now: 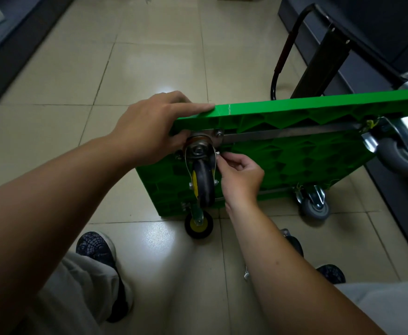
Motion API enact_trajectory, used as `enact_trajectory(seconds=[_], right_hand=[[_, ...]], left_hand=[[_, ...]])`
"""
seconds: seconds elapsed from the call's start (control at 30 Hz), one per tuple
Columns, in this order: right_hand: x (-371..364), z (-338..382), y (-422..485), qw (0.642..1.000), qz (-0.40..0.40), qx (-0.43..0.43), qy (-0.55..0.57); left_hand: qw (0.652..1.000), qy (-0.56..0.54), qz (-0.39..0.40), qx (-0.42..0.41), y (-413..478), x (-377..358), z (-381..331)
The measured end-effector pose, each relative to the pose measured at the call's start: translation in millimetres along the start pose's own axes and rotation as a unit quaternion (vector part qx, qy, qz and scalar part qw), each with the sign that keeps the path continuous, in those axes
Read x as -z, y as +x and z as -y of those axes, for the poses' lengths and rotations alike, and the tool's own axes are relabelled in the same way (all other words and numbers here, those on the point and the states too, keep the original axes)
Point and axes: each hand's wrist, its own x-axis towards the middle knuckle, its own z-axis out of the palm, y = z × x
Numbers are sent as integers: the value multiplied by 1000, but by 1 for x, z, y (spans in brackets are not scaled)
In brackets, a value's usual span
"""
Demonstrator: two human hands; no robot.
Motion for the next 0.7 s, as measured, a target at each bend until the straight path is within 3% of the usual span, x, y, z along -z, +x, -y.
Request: enact_trajectory(seconds=[0.4, 0.7], right_hand=[[-3, 0, 0, 999, 2, 8, -50], [-1, 2, 15, 982, 59, -180, 13]], left_hand=[[1000, 2, 6, 3, -1, 1, -1], [1000, 4, 8, 5, 0, 1, -3]])
